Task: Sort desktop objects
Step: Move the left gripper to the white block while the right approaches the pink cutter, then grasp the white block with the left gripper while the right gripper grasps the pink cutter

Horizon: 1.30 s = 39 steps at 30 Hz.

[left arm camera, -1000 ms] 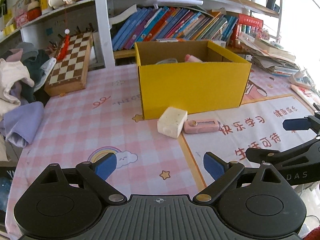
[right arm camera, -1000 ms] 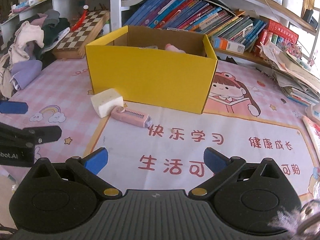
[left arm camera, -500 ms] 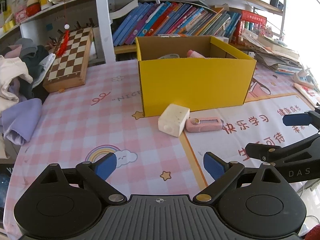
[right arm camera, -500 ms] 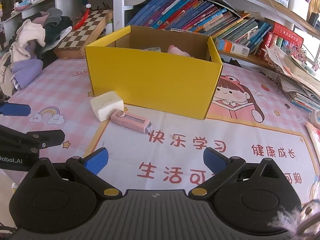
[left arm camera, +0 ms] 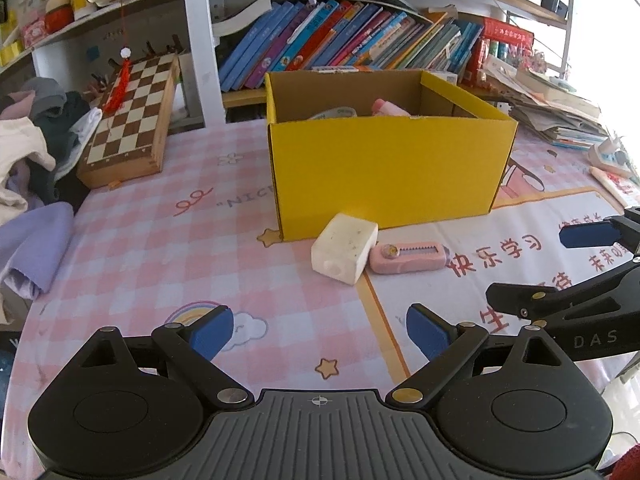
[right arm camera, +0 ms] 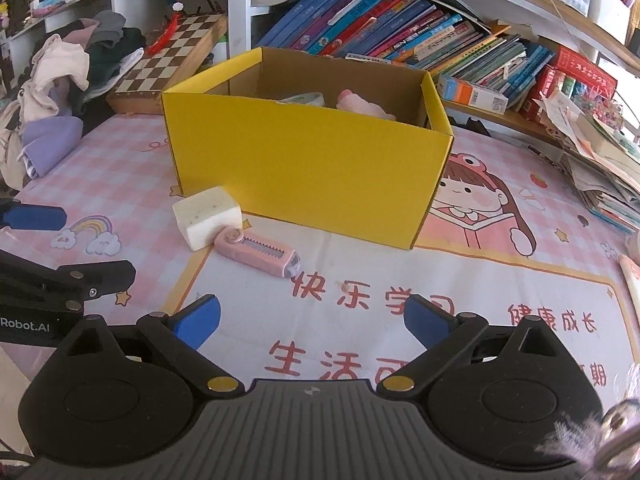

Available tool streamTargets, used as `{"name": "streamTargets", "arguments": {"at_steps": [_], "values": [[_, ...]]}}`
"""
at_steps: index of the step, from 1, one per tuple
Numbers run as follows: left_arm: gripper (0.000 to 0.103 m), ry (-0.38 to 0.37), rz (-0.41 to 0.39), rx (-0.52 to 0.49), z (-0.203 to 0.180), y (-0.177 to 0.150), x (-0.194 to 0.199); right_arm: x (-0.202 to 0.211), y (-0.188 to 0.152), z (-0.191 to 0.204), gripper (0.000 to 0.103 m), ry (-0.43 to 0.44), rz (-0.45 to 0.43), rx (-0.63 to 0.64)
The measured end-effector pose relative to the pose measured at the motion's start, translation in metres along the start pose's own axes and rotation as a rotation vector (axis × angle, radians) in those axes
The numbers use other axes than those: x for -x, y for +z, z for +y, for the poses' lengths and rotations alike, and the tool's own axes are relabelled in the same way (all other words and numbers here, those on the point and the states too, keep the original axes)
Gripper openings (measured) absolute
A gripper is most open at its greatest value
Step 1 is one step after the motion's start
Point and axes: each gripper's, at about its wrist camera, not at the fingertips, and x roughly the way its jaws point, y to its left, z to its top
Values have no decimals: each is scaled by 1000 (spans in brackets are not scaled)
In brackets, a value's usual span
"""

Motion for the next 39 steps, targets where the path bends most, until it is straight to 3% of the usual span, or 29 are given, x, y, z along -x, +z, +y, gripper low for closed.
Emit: {"name": "streamTargets", "arguments": {"at_steps": [3, 8, 10, 20, 26, 30, 33, 39], "values": [[92, -3, -2, -1, 0, 2, -3, -6, 5, 0, 86, 14, 8, 10], [89, -3, 1, 4, 2, 6, -10, -19, 14, 2, 86, 49, 21, 31], [84, -4, 4, 5, 2, 9, -13, -26, 17, 3, 83, 65, 34, 41], [83, -4, 14, 38, 7, 18, -24, -62, 33, 11, 73, 136, 98, 108], [83, 3, 24, 52, 9, 23, -31, -82, 40, 12, 63, 170, 124, 137], [76, 4, 44, 59, 8, 25, -37, -92, 43, 11, 58, 199, 137, 149], [70, 1, 59, 66, 7, 27, -43, -93, 43, 9, 50, 230, 129, 160], [70, -20, 74, 57, -1, 32, -58, -88, 40, -2, 34, 221, 124, 177]]}}
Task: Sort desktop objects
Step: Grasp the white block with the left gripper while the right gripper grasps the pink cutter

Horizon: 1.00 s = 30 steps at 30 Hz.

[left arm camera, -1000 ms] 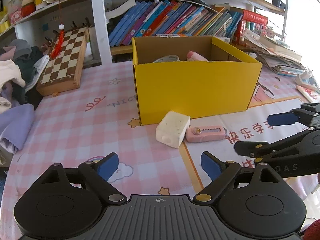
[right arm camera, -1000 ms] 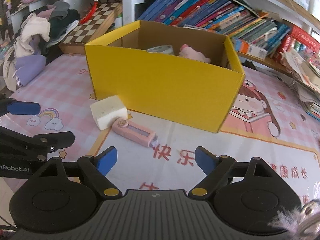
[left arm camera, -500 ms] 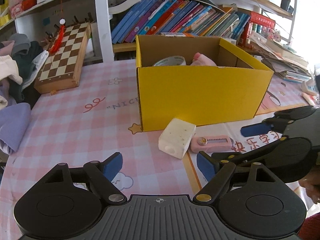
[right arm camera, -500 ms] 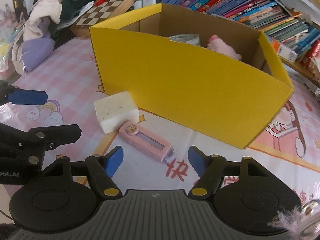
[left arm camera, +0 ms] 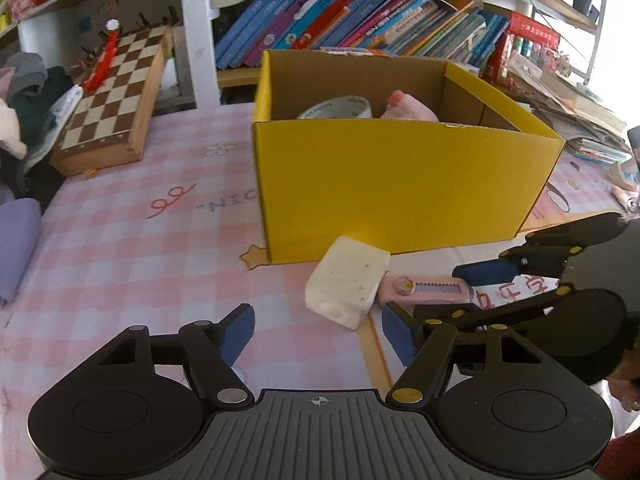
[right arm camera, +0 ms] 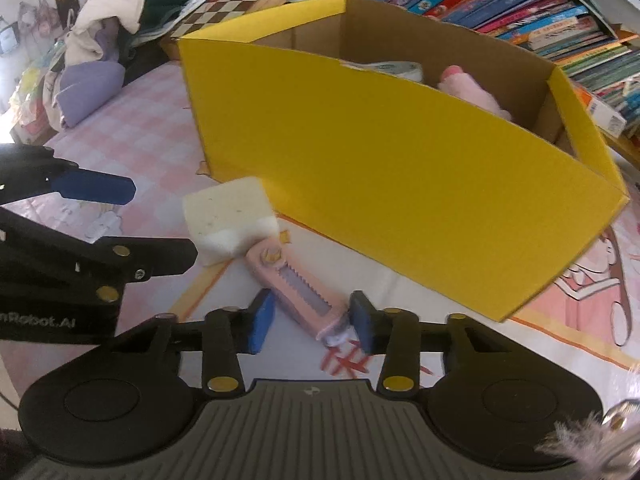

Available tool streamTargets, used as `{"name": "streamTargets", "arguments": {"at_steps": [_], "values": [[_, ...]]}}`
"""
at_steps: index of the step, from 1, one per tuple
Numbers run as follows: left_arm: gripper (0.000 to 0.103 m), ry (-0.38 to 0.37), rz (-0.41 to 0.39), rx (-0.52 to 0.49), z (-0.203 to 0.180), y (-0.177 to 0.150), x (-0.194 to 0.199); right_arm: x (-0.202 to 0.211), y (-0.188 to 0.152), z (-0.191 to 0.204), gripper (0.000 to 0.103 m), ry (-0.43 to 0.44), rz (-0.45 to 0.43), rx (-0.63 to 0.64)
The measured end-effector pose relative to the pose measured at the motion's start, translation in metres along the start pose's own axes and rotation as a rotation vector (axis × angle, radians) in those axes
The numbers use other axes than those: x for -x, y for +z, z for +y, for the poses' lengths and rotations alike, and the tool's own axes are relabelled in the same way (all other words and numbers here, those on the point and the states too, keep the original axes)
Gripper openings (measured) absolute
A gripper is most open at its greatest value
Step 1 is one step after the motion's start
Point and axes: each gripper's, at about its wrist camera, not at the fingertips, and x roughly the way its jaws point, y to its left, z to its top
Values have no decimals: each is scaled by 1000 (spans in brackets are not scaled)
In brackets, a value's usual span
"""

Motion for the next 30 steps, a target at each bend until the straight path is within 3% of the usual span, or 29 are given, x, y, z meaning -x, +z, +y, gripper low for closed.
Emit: {"name": "streamTargets", "arguments": {"at_steps": [3, 12, 22, 30], "values": [[70, -9, 1, -14, -5, 3, -7, 4, -3, -10, 27, -19, 4, -20], [70, -6, 18, -33, -7, 10, -30, 7, -9, -20, 27, -14, -2, -30], [47, -28, 50, -44, -8, 11, -43, -2, -1, -21, 32, -3, -18, 0], [37, -57, 54, -44, -6, 9, -37, 2, -3, -17, 24, 13, -4, 13]]}}
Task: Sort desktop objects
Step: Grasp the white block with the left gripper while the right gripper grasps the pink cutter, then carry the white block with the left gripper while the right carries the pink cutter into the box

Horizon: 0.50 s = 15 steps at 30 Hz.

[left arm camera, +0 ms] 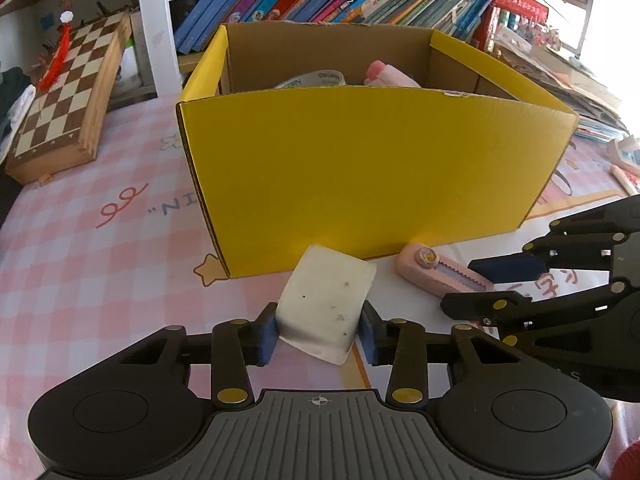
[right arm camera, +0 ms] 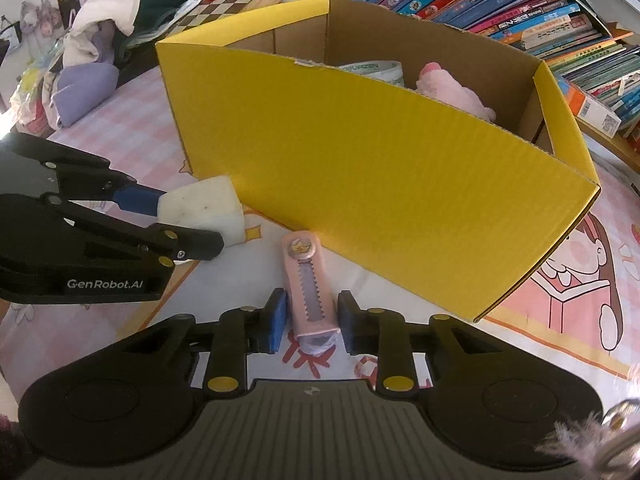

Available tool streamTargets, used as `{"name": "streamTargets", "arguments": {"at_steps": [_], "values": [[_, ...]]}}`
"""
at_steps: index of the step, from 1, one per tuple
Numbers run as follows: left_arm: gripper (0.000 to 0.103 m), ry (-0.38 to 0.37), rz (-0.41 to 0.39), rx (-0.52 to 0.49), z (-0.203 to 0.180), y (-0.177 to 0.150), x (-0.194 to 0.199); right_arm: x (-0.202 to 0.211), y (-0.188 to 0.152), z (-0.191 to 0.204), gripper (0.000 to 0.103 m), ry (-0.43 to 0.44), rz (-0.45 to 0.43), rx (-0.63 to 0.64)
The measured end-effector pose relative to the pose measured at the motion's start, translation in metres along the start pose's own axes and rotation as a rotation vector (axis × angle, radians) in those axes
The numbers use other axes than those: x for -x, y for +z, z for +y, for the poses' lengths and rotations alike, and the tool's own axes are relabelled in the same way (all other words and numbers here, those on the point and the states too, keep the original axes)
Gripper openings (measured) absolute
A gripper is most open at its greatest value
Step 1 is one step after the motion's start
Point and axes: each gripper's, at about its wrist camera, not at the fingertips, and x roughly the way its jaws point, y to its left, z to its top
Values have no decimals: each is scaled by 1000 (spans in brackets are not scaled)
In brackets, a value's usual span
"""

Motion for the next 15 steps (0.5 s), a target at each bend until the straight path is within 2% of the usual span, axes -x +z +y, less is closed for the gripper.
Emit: {"name": "streamTargets", "arguments": {"at_steps": [15], "values": [[31, -95, -51, -26, -6, -5, 38, 34, -5, 6, 23, 11, 1, -67]]}}
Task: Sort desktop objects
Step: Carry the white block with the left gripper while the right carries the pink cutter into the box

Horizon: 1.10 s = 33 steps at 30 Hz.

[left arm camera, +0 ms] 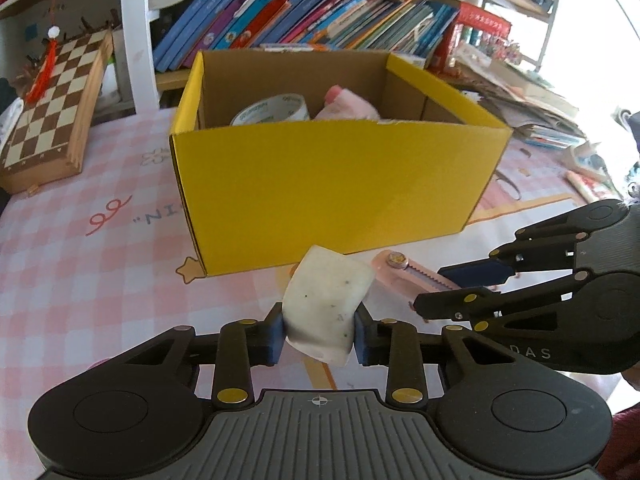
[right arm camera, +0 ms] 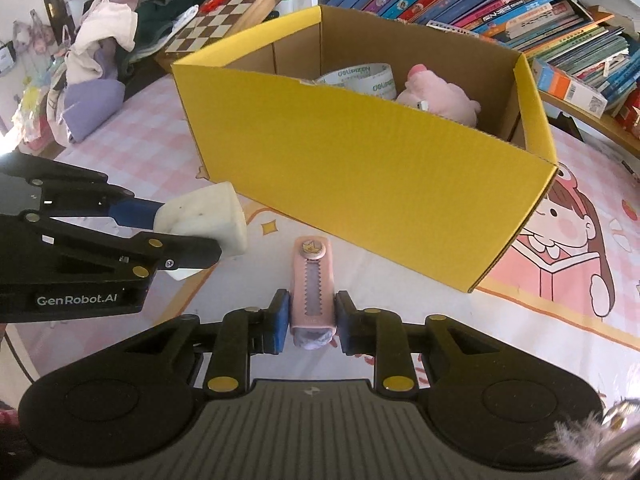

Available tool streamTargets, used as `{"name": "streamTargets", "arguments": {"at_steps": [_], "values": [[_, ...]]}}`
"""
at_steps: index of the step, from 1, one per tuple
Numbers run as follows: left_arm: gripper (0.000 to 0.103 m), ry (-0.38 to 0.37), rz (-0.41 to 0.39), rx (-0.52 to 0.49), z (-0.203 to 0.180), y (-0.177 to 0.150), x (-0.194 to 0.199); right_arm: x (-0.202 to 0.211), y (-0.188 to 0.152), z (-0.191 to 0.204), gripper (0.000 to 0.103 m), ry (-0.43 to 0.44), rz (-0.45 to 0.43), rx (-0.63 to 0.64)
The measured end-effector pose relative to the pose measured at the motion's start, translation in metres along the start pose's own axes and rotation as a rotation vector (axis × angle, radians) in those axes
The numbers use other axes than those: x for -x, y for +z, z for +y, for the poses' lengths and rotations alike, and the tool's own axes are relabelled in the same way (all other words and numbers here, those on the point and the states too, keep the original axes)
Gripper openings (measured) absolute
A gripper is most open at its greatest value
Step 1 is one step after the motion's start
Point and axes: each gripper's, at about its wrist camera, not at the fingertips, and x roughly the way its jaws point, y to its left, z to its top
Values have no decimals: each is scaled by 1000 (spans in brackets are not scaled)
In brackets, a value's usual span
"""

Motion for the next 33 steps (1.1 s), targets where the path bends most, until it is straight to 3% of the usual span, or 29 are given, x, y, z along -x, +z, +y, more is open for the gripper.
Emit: {"name": "streamTargets", "arguments": {"at_steps": [10, 22, 28, 33], "values": [[29, -43, -51, -15, 0, 1, 31, 36, 1, 9, 23, -4, -36, -27], [29, -73, -224, -78, 1, 57, 64, 96, 50, -7, 23, -46, -237, -15], [29, -32, -262, -112, 6, 93, 51, 88, 85, -28, 23, -95, -276, 65], [29, 2, -222, -135, 10, 112, 23, 58, 112, -48, 23, -119, -223, 144]]}}
